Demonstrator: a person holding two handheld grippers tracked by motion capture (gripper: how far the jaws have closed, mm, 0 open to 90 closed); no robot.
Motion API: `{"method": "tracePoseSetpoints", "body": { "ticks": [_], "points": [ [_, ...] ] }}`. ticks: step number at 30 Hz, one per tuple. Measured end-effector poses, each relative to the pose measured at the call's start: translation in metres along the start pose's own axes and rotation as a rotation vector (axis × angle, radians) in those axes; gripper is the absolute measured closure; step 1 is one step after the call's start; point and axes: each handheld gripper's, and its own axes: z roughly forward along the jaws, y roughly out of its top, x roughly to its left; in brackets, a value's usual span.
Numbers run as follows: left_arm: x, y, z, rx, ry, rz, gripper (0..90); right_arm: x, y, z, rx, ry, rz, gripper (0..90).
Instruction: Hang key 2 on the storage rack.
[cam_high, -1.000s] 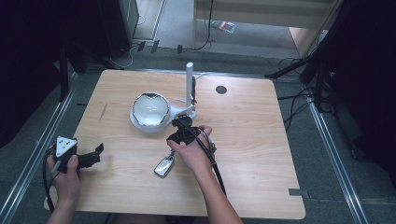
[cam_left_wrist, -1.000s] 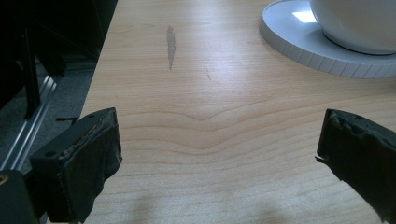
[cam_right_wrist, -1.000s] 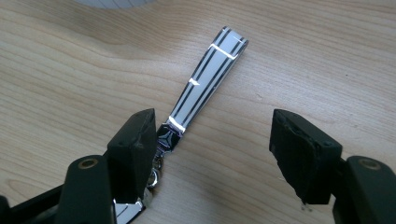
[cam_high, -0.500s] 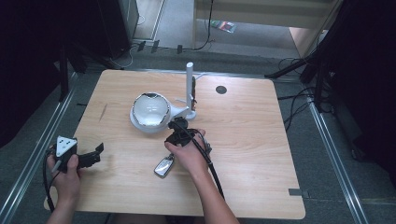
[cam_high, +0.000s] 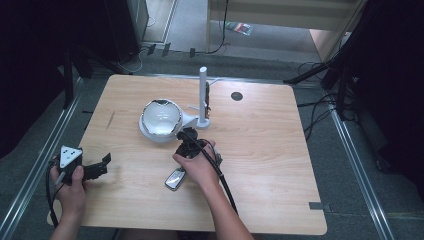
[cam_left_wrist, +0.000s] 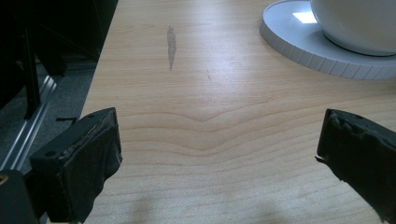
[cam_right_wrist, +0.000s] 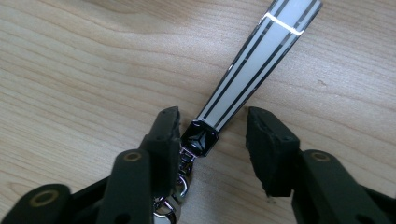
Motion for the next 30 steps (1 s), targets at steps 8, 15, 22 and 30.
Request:
{"method": "tracePoseSetpoints", "body": {
  "ticks": [8,15,22,30],
  "points": [
    [0.0,0.0,0.0,0.001,0.0,-0.001,0.1,0.006,0.0,0.001,0.006,-0.066,-0.037,67.2],
    [0.0,0.0,0.0,0.0,0.001,-0.001,0.2,0.003,-0.003,0.0,-0.006,-0.067,-0.061,75.9],
    [0.001,0.0,0.0,0.002,0.0,-0.001,0.1,-0.004,-0.008,-0.001,-0.046,-0.015,-0.063,76.0],
    [0.0,0.0,0.0,0.002,0.0,-0.002,0.1,-0.014,-0.022,-0.014,-0.16,0.066,-0.049,76.0]
  ]
}}
